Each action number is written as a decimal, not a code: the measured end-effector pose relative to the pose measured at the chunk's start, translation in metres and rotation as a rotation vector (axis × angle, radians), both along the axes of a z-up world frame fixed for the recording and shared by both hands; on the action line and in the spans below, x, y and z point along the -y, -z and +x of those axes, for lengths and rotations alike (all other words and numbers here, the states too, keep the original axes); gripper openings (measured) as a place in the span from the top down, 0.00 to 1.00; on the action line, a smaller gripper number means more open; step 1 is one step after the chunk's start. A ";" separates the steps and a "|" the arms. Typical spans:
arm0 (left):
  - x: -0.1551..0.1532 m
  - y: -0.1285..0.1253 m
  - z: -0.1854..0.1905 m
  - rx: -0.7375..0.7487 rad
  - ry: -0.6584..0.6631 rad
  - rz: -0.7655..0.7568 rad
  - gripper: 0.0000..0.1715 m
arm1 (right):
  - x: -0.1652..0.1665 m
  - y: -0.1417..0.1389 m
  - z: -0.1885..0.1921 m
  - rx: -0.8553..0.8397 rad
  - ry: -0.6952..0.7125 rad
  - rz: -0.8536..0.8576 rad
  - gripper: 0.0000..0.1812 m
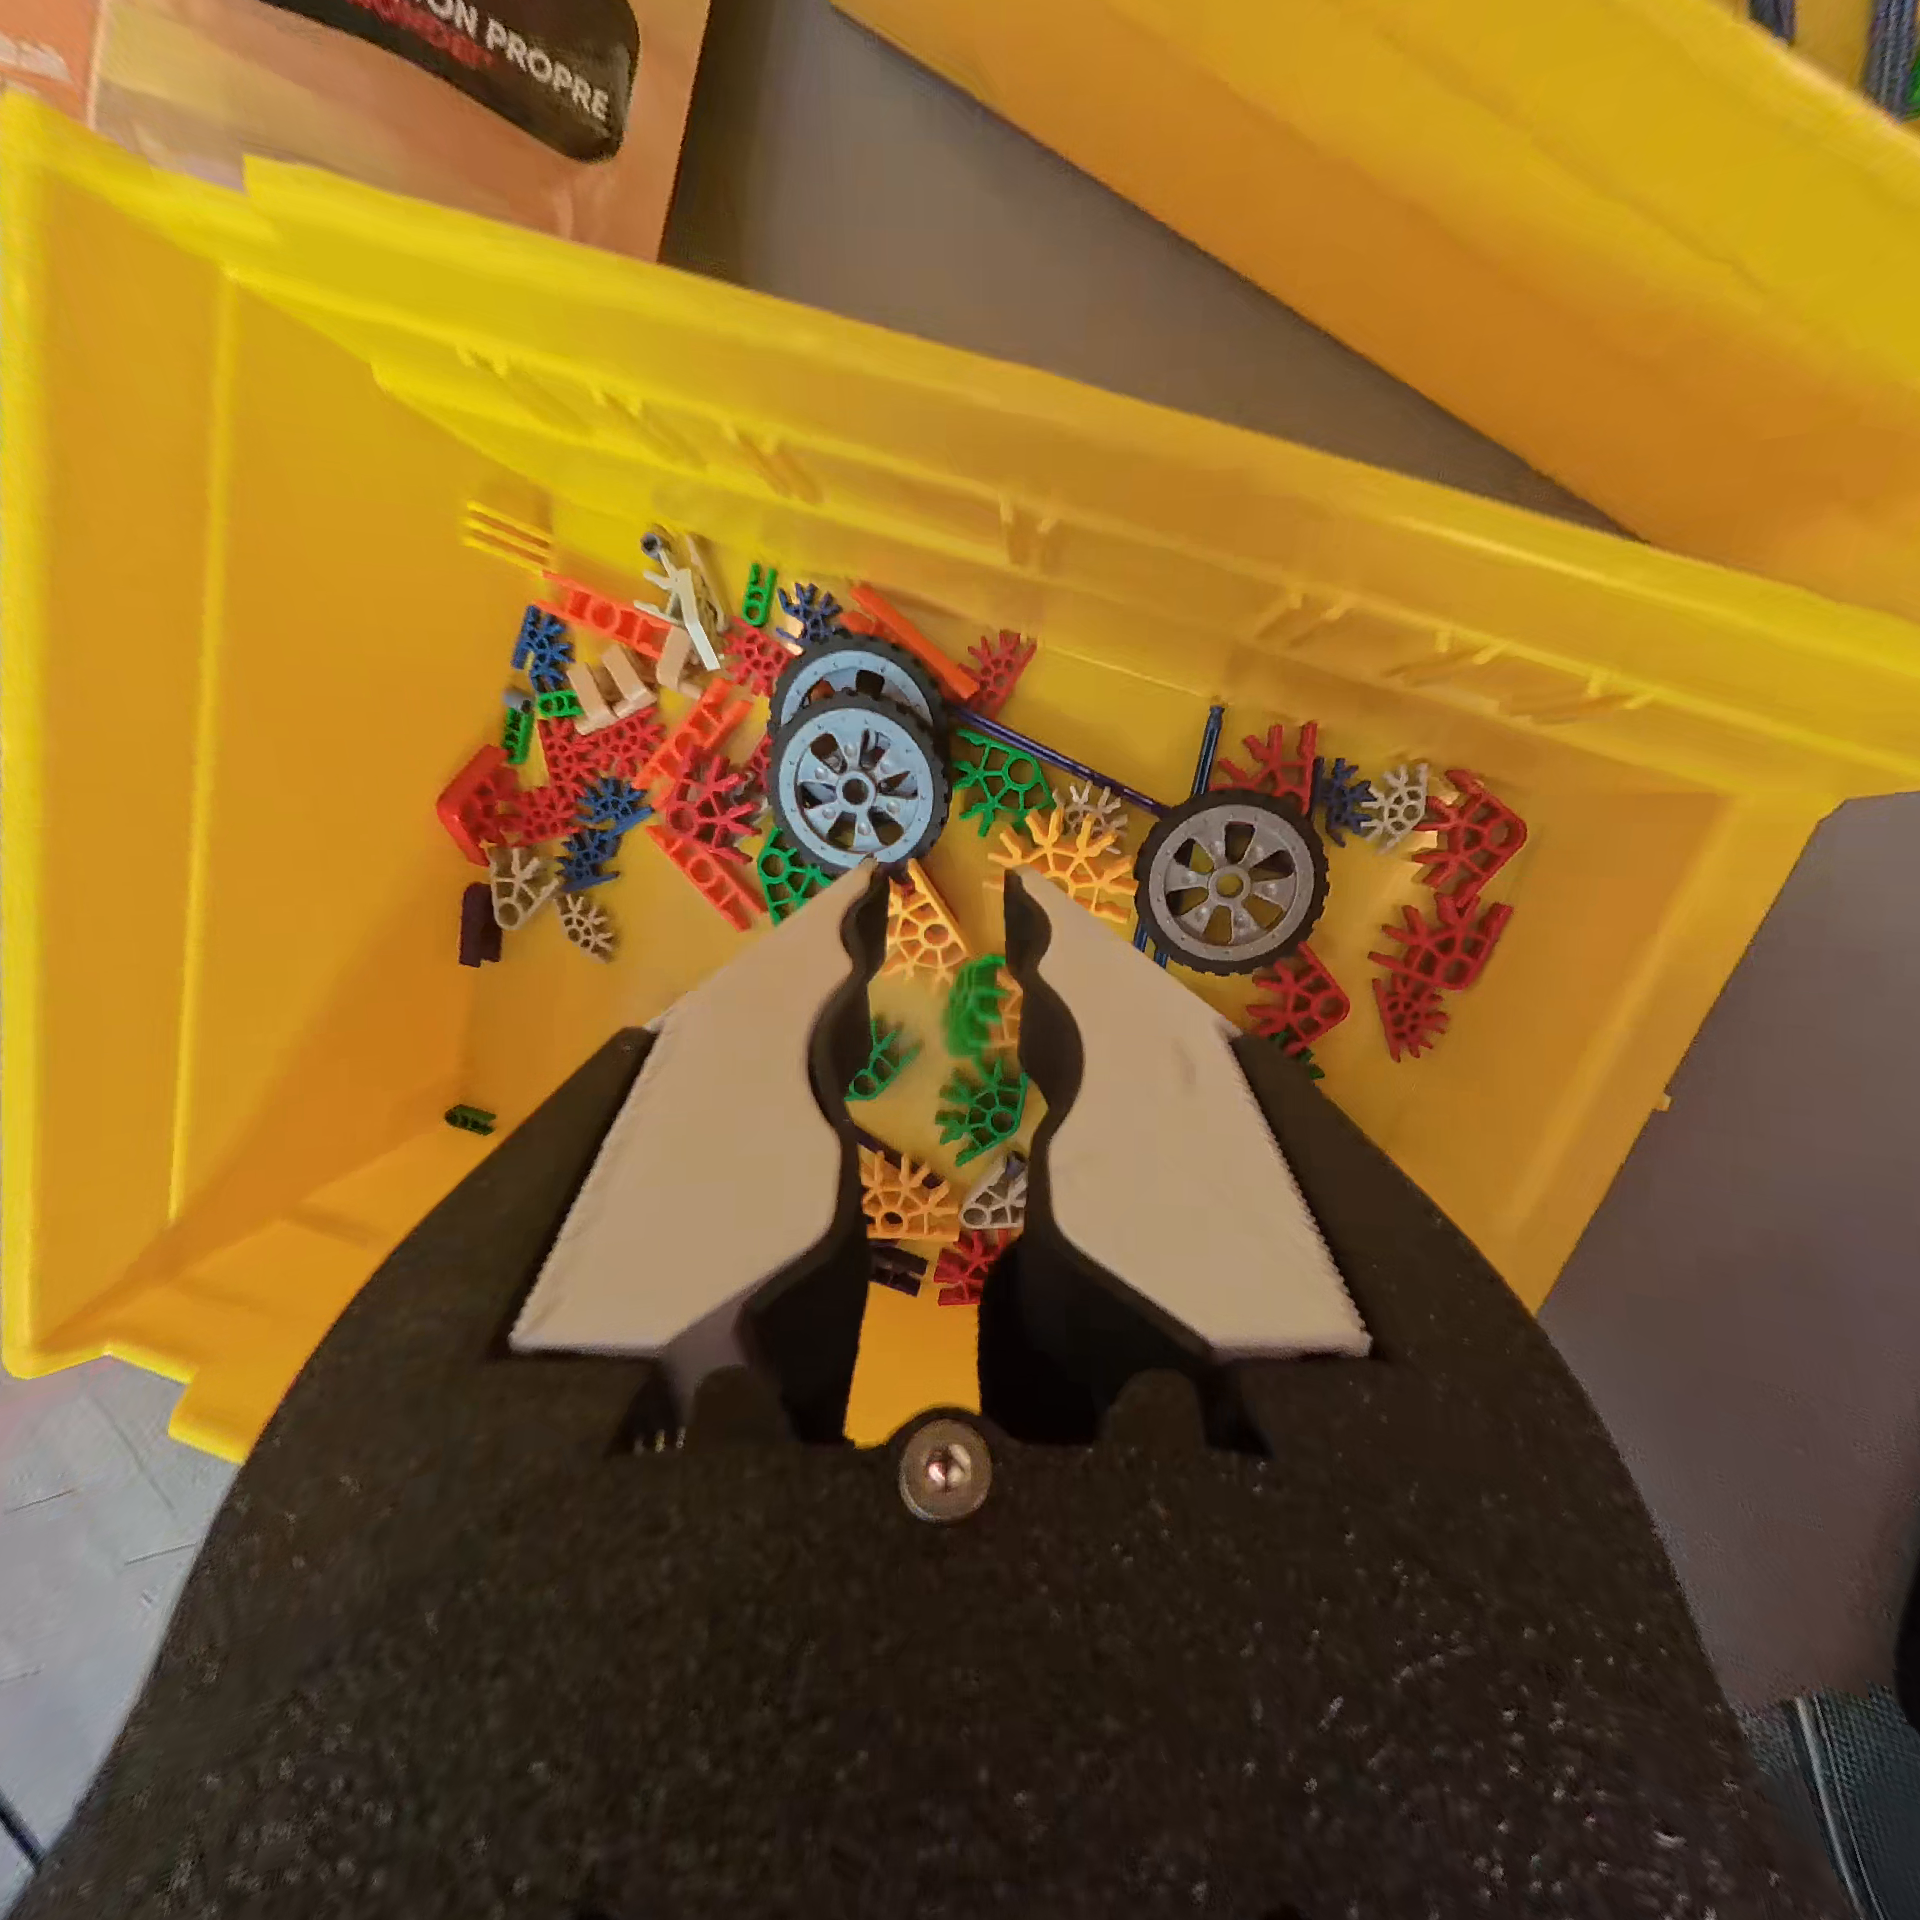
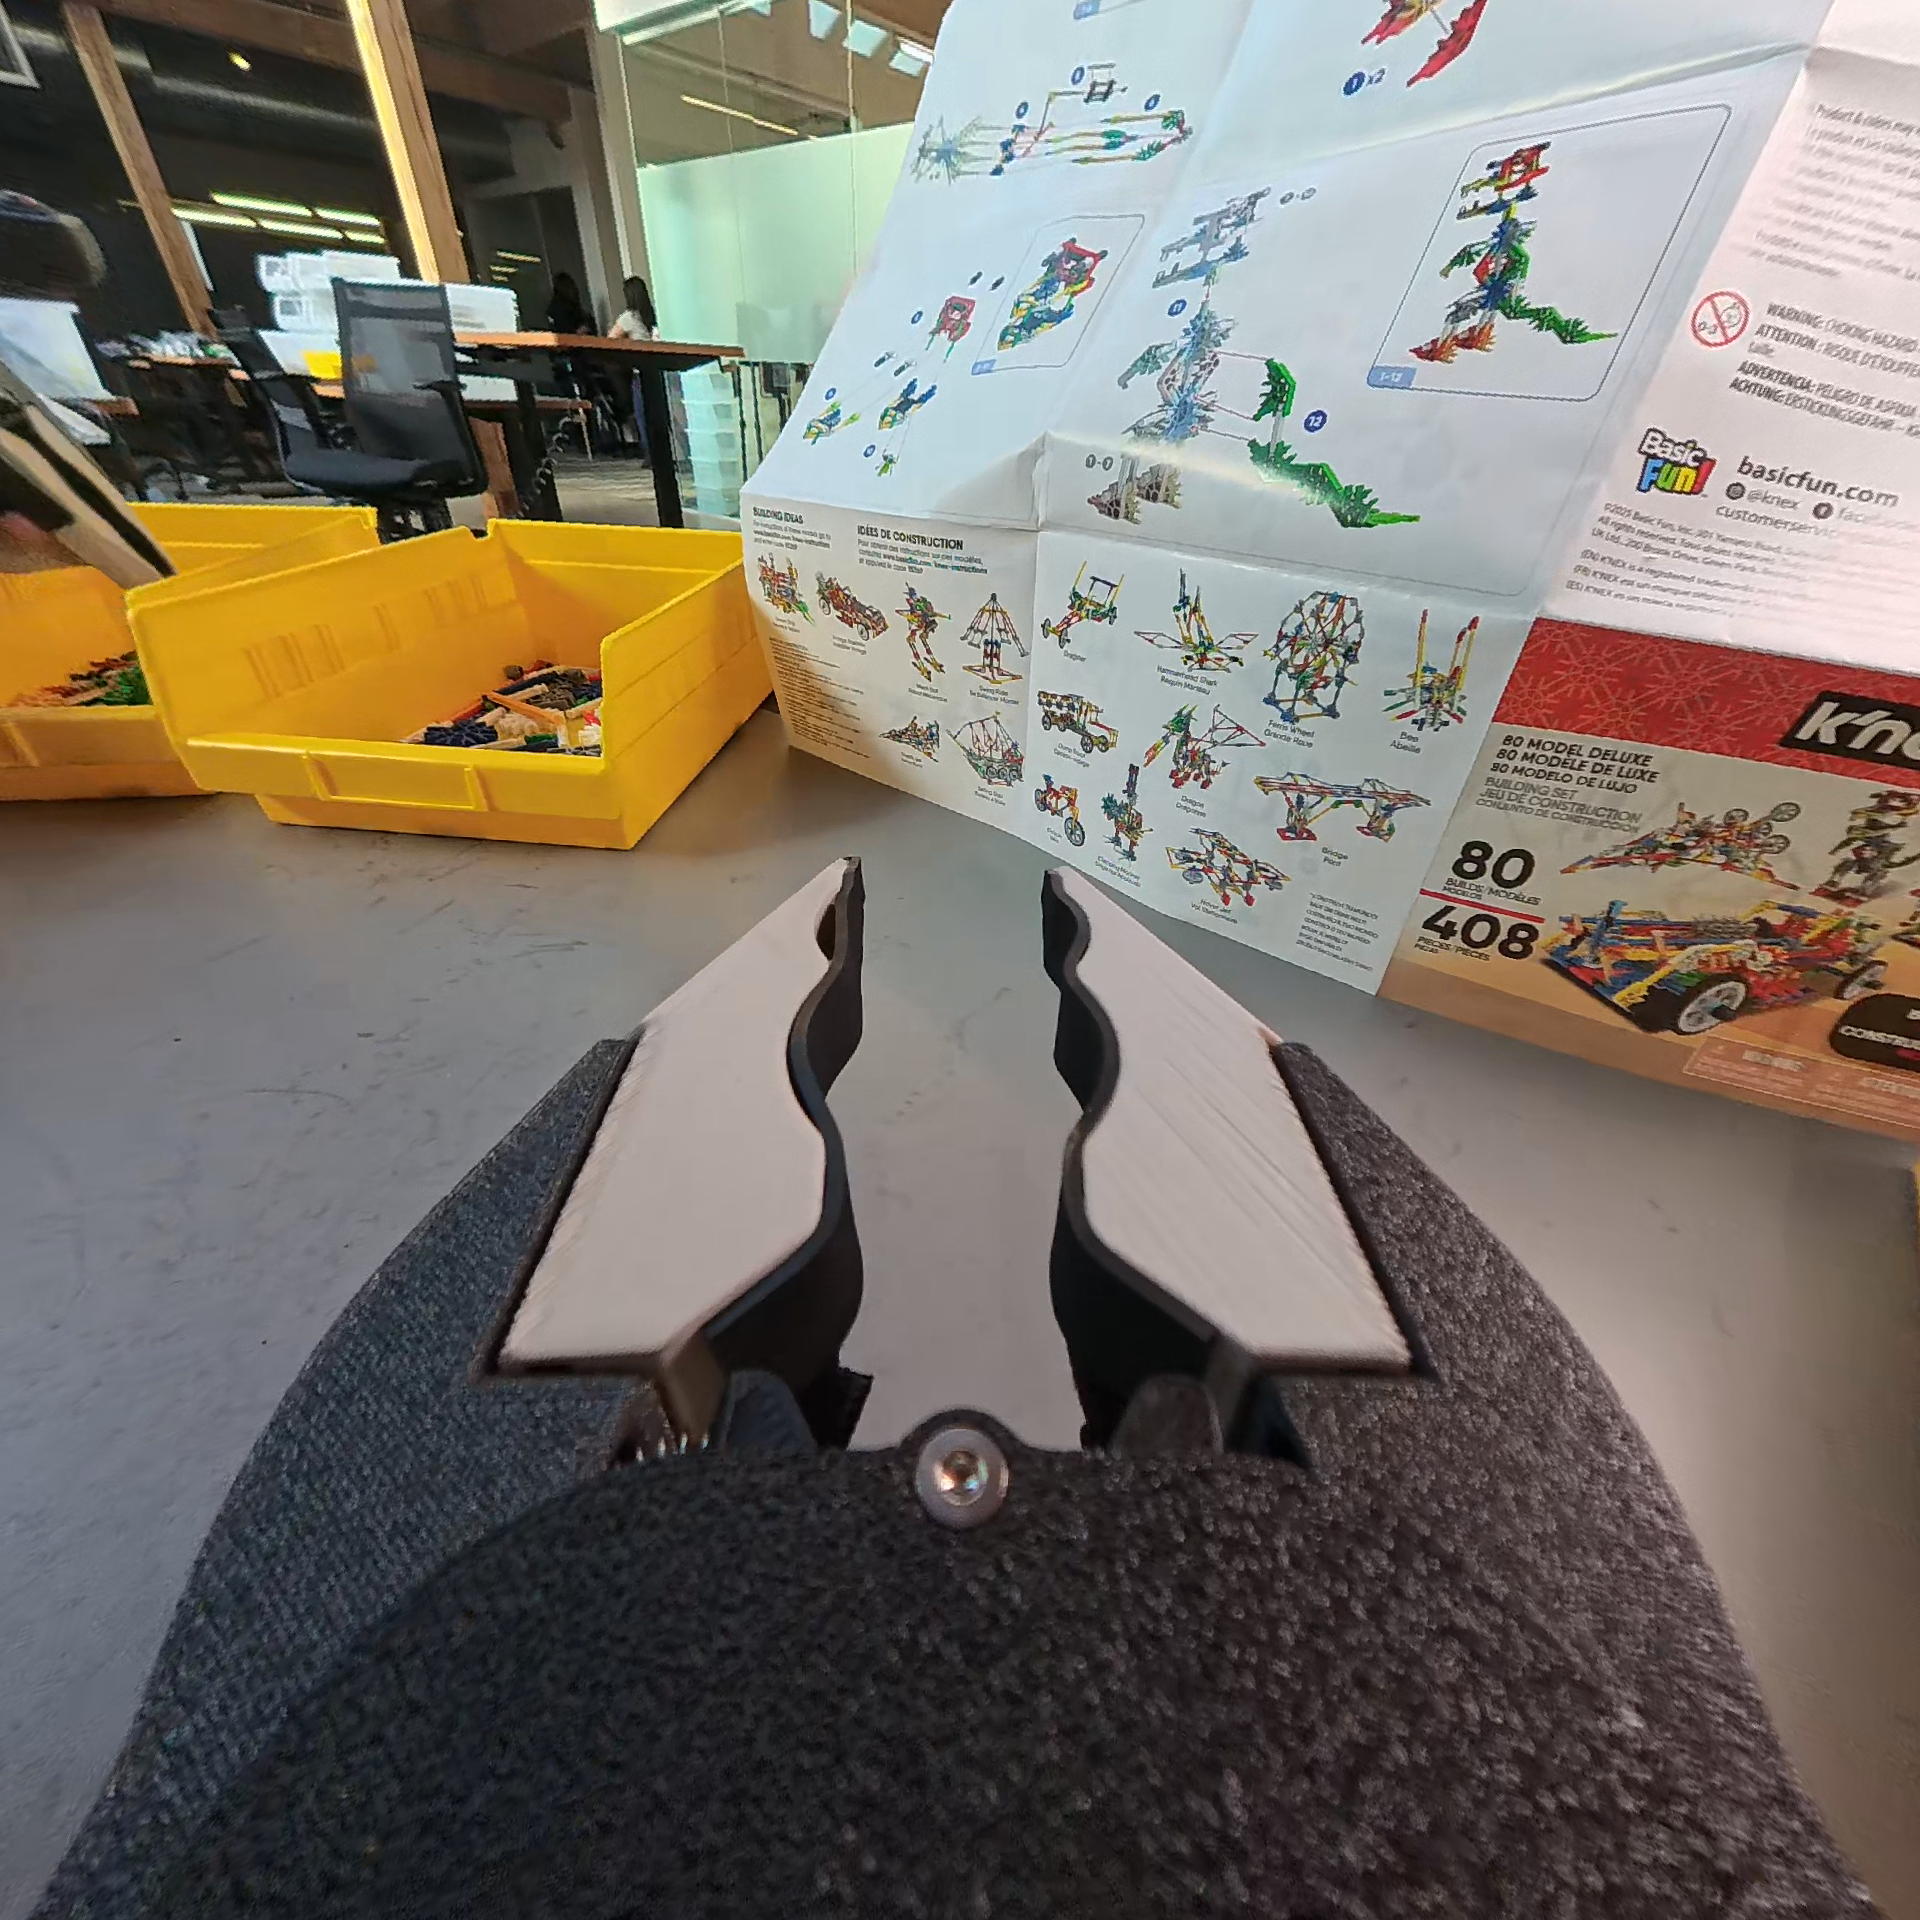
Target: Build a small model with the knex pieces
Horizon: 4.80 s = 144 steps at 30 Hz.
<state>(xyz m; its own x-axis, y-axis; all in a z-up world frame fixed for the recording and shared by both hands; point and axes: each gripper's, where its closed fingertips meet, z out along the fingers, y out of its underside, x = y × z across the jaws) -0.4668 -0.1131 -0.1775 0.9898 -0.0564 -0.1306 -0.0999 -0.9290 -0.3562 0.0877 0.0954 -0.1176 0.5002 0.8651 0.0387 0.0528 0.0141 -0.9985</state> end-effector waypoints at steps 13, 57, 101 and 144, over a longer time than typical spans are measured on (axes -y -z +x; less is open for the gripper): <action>-0.100 -0.066 0.073 -0.009 0.225 0.264 0.83 | 0.003 0.000 -0.001 0.003 -0.018 0.005 0.83; -0.170 0.057 0.063 -0.166 0.393 -0.498 0.85 | 0.008 0.000 -0.004 -0.004 -0.070 -0.003 0.84; -0.161 0.051 0.055 -0.165 0.557 -0.522 0.72 | 0.020 0.009 -0.012 0.086 -0.118 0.036 0.85; -0.151 0.053 0.051 -0.147 0.504 -0.633 0.81 | 0.022 0.011 -0.014 0.105 -0.132 0.036 0.85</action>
